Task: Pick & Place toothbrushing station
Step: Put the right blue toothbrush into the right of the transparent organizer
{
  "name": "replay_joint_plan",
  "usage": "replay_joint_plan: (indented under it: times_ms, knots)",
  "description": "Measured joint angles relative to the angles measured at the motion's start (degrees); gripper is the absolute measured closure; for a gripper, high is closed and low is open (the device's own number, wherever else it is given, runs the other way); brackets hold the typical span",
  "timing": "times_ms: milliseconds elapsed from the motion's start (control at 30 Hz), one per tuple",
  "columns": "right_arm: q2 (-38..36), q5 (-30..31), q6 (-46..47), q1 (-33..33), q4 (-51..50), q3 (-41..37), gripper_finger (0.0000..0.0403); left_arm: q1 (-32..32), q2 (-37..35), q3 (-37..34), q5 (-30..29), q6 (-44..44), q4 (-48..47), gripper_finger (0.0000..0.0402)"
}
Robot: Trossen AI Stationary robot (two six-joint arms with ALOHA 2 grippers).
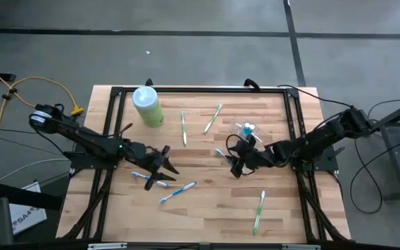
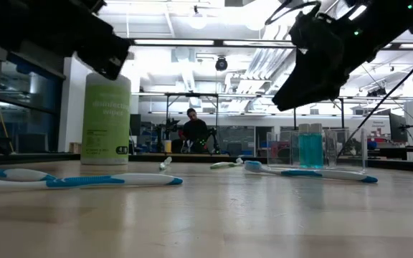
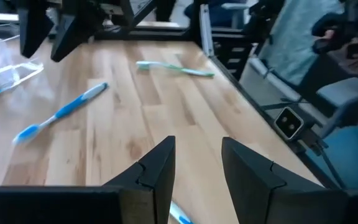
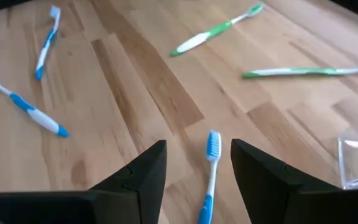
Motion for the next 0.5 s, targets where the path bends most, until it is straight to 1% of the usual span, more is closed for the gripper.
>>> replay_joint_plan:
  times_ms: [67, 200, 333, 500]
  knots:
    - [0.0, -2.3, 0.6, -1.2, -0.1, 0.0, 0.0232, -1.7, -1.3, 0.0, -3.7, -1.6, -2.0, 0.0274]
    - [0.0, -10.0, 1.6, -3.7, -2.6, 0.0, 0.0232, -4.6, -2.4, 0.0, -8.5, -3.2, -4.3, 0.0274]
    - [0.0, -15.1, -0.7, -4.9, -5.6, 0.0, 0.0232, -6.5, -2.3, 0.0, -10.1, -3.4, -5.9, 0.0274]
    - [0.0, -17.3, -1.6, -5.0, -11.0, 0.0, 0.0232, -7.1, -2.3, 0.0, -10.4, -4.4, -7.2, 0.0274]
